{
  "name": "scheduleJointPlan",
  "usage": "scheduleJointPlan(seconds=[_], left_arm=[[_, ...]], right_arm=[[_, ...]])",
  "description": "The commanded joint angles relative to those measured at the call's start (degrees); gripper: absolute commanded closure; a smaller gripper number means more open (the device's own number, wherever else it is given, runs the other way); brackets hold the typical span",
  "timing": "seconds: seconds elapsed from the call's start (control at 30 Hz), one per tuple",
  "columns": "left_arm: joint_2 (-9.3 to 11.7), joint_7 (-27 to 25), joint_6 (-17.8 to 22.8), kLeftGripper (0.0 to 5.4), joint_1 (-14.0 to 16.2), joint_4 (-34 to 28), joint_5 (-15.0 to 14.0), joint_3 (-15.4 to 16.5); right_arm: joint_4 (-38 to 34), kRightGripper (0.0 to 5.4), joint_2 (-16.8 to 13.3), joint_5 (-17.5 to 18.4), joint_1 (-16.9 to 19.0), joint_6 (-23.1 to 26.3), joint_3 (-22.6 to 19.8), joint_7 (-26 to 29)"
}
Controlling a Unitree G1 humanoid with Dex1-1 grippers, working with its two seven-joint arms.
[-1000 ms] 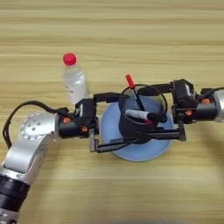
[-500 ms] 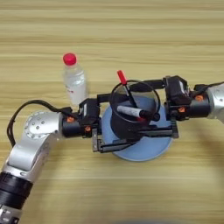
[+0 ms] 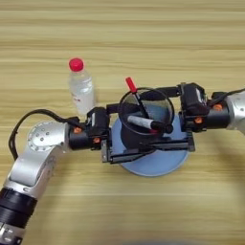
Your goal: Move the objects on the table
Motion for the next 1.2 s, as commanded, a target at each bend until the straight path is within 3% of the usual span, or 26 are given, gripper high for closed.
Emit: scheduleJointPlan(seconds=[0.03,0.63,0.77,1.2], left_arm=[[-0.4,-1.0,-0.6,0.76,-0.3,-0.3,0.0,-0.1],[-1.6,-1.4,-0.9,0.76,-0.1,-0.4,-0.3,0.7],[-1.9,-1.4,-0.9,0.76,-0.1,-0.3,-0.3,0.9],[-2.7,-1.2,-1.2,0.76,-0.3,0.0,0.2,1.2]], right_arm=[[-1.0,0.73,0.0,0.9,-1.1,0.1,-0.2,-0.2],[-1.2,0.73,-0.2,1.3,-0.7,0.1,-0.1,0.0],[-1.2,0.06,-0.2,1.3,-0.7,0.1,-0.1,0.0],[-1.3,0.0,-0.3,1.5,-0.6,0.1,0.0,0.2]])
